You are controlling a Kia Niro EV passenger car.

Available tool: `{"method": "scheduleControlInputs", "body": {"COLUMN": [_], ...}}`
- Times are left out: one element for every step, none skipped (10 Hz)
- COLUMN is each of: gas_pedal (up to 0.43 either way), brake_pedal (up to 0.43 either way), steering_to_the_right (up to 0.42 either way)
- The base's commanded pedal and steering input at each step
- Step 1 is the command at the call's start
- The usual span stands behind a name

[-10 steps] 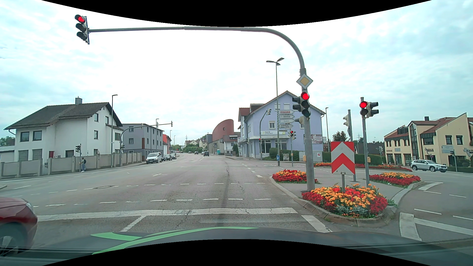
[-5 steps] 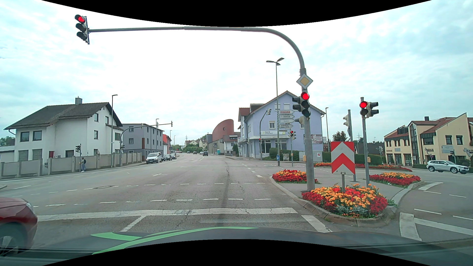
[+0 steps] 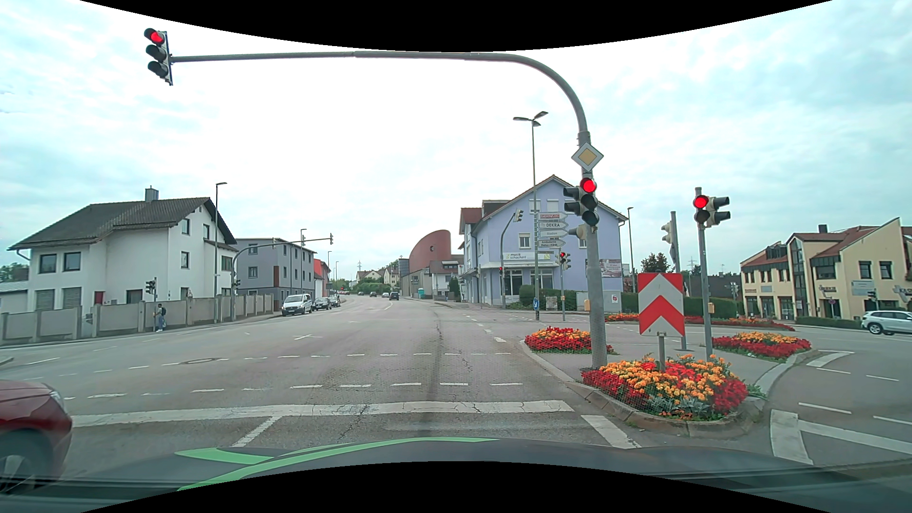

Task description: Follow the waypoints while adhering to traffic rules and regulations

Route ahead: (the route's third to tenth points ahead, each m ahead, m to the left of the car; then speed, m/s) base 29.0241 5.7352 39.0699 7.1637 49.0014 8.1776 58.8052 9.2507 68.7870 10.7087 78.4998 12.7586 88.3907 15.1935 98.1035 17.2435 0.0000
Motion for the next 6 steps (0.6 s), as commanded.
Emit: {"method": "scheduleControlInputs", "body": {"gas_pedal": [0.0, 0.0, 0.0, 0.0, 0.0, 0.0], "brake_pedal": [0.274, 0.274, 0.274, 0.274, 0.274, 0.274], "steering_to_the_right": [0.005, 0.004, 0.005, 0.005, 0.005, 0.005]}}
